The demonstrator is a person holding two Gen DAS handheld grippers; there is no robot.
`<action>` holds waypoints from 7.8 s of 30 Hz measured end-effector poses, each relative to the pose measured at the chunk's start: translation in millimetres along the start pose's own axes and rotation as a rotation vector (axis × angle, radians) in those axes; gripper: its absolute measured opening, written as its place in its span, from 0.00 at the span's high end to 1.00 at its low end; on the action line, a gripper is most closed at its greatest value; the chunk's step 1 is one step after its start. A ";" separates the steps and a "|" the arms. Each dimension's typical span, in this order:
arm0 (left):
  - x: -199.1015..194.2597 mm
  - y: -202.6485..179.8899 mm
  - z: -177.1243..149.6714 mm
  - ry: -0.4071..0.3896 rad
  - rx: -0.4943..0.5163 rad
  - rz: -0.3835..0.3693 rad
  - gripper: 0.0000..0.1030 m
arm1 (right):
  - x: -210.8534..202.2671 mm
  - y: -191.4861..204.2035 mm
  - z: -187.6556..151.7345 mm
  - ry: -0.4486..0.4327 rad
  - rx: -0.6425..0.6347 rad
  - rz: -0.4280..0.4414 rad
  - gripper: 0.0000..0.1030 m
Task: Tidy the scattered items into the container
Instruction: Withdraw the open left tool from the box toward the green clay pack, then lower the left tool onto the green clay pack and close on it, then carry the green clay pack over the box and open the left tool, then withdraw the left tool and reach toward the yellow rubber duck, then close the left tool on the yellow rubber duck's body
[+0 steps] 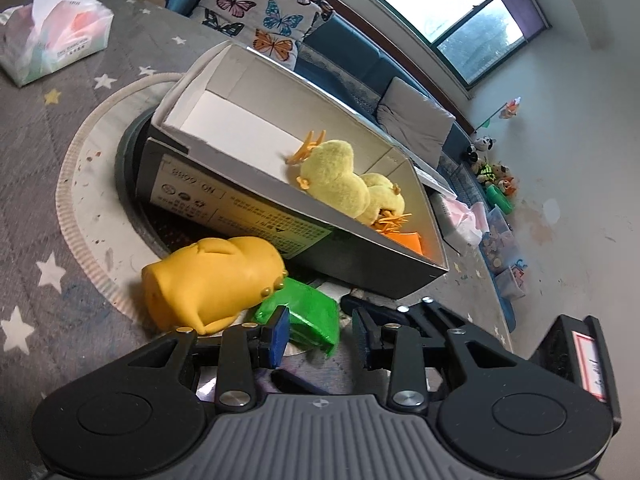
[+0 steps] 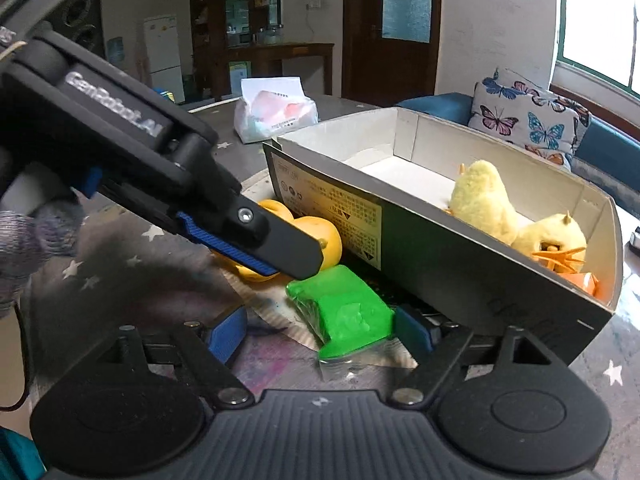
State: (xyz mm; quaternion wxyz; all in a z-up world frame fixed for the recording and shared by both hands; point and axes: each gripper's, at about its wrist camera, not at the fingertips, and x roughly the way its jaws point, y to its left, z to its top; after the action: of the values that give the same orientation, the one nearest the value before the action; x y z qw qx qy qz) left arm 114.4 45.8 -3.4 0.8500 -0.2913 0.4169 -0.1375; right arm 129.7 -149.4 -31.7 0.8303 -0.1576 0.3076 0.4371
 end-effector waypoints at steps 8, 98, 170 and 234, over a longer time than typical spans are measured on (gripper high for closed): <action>-0.8 5.1 -1.7 0.001 -0.019 0.012 0.65 | 15.7 -10.6 8.5 0.002 0.036 -0.006 0.20; 51.1 -77.0 68.8 -0.049 0.075 -0.072 0.74 | -49.9 -41.8 43.9 -0.198 0.134 -0.259 0.55; 35.1 -61.3 55.0 -0.083 0.173 0.047 0.74 | -45.3 -41.3 29.1 -0.219 0.204 -0.261 0.37; -21.0 27.0 31.6 0.030 0.312 0.123 0.68 | 44.6 48.5 38.1 -0.055 0.083 -0.080 0.01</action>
State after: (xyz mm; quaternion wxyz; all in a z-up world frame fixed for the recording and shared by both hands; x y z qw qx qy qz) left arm 126.1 89.3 8.5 0.8854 -0.1276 0.4200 -0.1528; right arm 123.1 -73.5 -31.3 0.8612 -0.1232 0.2961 0.3944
